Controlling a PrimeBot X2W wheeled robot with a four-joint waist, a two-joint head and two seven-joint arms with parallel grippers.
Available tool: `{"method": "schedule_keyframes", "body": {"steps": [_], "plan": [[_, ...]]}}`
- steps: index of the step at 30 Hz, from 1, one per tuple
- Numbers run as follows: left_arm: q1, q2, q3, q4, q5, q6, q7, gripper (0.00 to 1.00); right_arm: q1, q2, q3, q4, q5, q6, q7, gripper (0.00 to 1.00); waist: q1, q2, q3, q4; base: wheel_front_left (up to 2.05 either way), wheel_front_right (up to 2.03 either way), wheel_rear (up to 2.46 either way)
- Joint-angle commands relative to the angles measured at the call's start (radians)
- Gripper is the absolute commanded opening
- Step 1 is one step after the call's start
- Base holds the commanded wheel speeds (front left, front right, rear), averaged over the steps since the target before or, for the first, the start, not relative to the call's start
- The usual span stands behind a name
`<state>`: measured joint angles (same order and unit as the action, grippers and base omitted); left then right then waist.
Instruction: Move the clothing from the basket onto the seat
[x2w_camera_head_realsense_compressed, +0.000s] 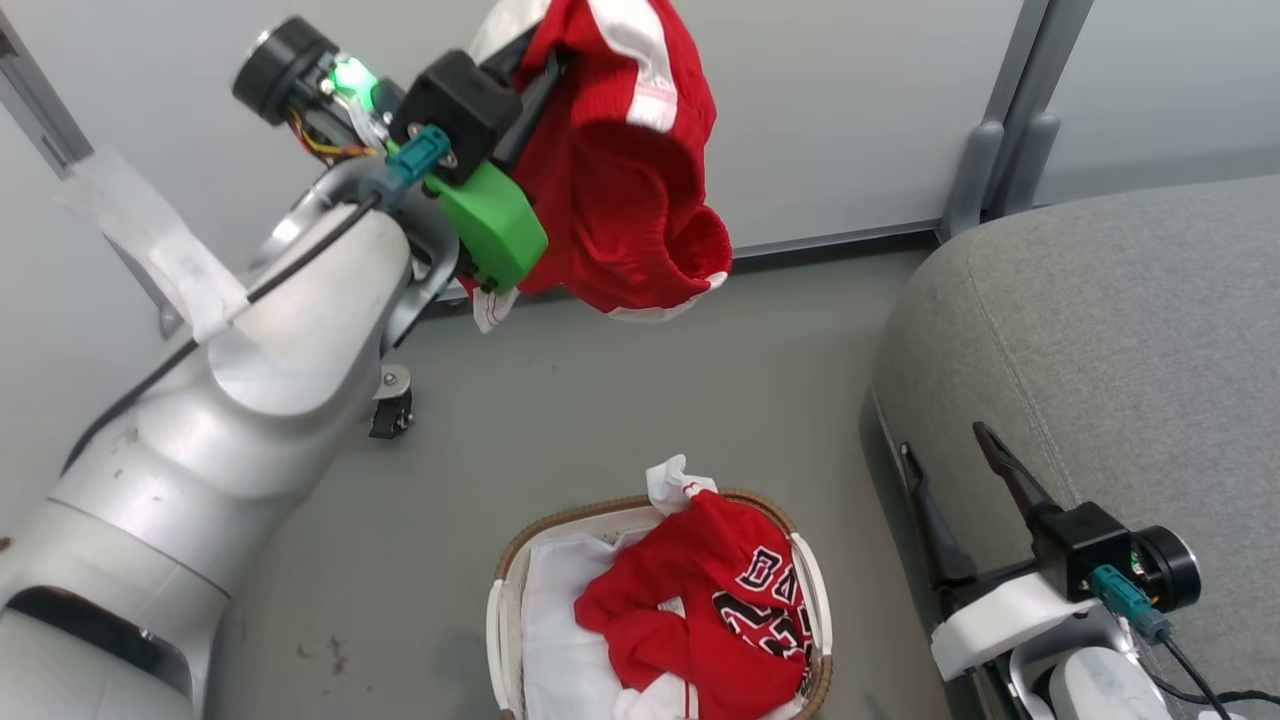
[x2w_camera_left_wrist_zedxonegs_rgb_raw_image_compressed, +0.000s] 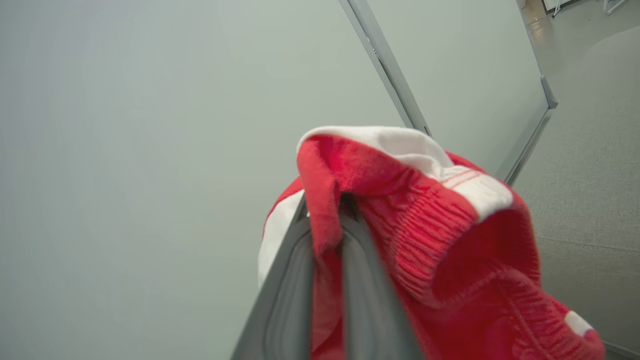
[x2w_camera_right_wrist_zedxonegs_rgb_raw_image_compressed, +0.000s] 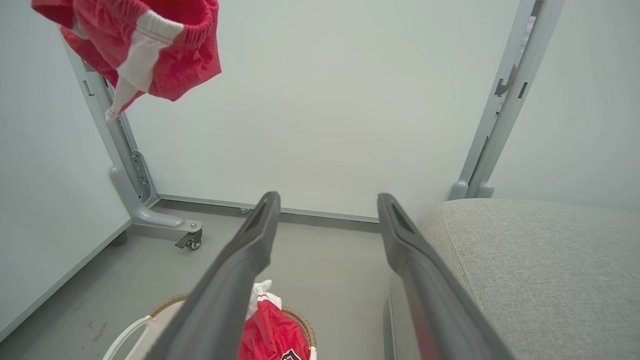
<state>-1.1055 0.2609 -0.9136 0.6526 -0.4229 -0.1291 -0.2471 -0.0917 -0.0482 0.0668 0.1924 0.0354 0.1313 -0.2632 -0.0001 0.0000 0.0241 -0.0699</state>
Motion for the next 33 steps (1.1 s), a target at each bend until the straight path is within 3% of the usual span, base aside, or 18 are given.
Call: {"method": "schedule_keyframes", "body": {"steps": [1,18,28,33], "plan": [[-0.026,0.003,-0.009,-0.004,-0.010,-0.002,0.003,0.00,-0.004,-0.004,0.009,-0.005,-0.002,-0.001,-0.002,1.00,0.0001,0.0000,-0.017,0.001,0.00,0.00,0.00],[-0.106,-0.039,-0.090,-0.028,-0.070,-0.002,0.007,0.00,-0.208,-0.004,0.225,-0.099,-0.059,-0.001,-0.002,1.00,0.0001,0.0000,-0.047,0.033,0.00,0.00,0.00],[-0.088,-0.065,-0.133,-0.060,-0.092,-0.002,0.005,0.00,-0.325,-0.004,0.304,0.008,-0.129,-0.001,-0.002,1.00,0.0001,0.0000,-0.050,0.052,0.00,0.00,0.00],[-0.061,-0.069,-0.152,-0.091,-0.105,-0.002,0.008,0.00,-0.366,-0.004,0.321,0.121,-0.182,-0.001,-0.002,1.00,0.0001,0.0000,-0.057,0.063,0.00,0.00,0.00]]}}
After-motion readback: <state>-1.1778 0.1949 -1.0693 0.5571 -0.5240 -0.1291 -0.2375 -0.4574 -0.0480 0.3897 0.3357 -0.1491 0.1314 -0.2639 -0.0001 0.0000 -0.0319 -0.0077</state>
